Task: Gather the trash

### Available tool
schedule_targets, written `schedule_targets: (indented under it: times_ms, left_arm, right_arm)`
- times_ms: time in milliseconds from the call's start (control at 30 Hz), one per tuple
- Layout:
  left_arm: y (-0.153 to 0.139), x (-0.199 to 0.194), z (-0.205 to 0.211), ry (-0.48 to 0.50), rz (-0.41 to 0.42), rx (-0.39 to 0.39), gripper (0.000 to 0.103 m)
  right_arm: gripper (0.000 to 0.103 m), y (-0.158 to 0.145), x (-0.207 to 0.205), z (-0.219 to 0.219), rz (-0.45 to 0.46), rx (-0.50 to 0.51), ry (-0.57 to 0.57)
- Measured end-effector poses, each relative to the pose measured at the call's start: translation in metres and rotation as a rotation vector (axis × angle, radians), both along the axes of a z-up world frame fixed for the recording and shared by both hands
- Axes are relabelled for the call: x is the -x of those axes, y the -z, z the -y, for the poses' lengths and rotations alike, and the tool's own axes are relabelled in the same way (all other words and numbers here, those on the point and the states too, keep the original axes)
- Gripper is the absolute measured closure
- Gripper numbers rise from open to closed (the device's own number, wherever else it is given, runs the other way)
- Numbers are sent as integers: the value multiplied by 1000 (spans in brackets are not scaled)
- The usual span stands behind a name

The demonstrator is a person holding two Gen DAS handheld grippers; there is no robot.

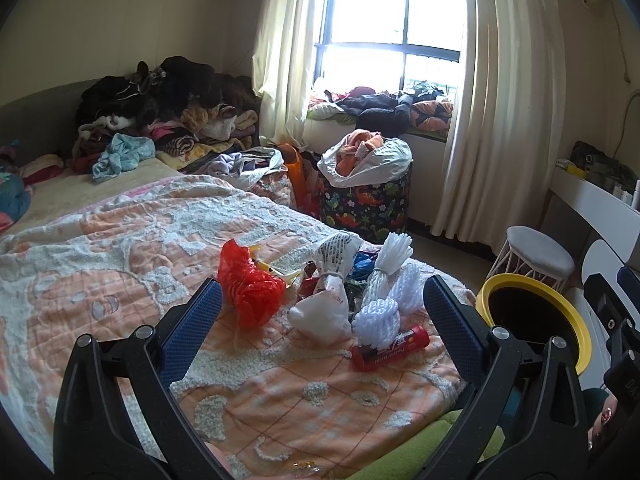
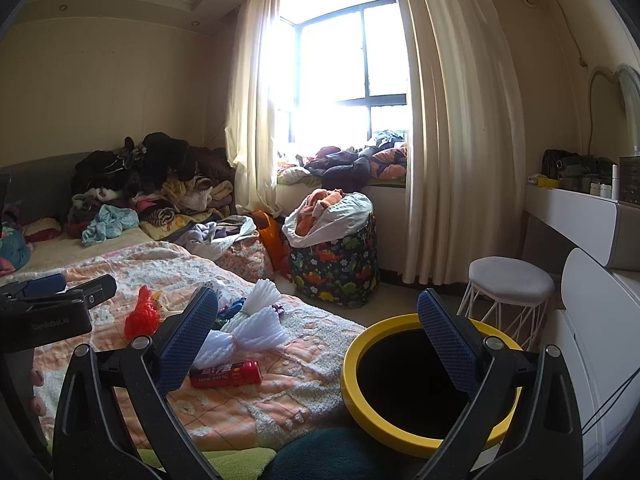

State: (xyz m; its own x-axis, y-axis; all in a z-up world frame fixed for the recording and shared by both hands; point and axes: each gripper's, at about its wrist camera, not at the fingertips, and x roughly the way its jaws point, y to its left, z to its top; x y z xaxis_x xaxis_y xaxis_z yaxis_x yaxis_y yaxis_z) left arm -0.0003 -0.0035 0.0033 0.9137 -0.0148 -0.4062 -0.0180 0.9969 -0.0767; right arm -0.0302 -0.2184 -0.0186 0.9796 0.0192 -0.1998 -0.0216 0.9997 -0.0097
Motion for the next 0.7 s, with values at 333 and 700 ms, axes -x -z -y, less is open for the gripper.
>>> schedule_targets:
  times_ms: [333,700]
  left_arm:
    - [0,0,-1,0,0,2,11]
    - [-1,0,-1,0,-1,3,11]
  right_arm:
    - [6,0,0,1,1,-2,1]
    - [6,1,-1,2,-1,-2,1]
